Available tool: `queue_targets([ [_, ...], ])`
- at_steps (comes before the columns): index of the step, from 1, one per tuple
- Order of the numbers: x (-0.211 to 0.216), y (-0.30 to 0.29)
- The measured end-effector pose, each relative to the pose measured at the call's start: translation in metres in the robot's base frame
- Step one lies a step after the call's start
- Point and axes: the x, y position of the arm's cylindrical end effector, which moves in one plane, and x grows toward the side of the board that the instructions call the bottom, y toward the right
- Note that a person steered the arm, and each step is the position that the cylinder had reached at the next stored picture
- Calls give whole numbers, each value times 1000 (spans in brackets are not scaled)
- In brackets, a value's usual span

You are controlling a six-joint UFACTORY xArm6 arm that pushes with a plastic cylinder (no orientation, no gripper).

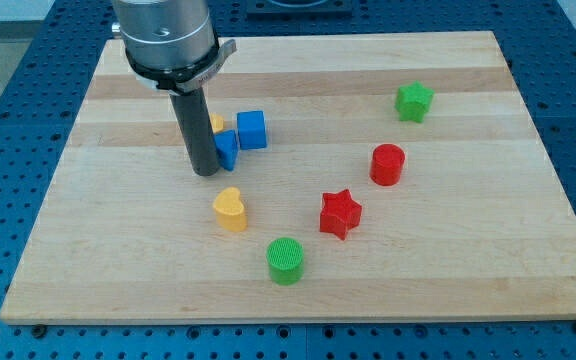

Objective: Slide green circle towards down

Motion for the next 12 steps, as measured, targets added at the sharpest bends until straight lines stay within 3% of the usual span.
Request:
queue_targets([
  [1,4,0],
  [5,97,-16],
  [10,67,39],
  [12,92,38],
])
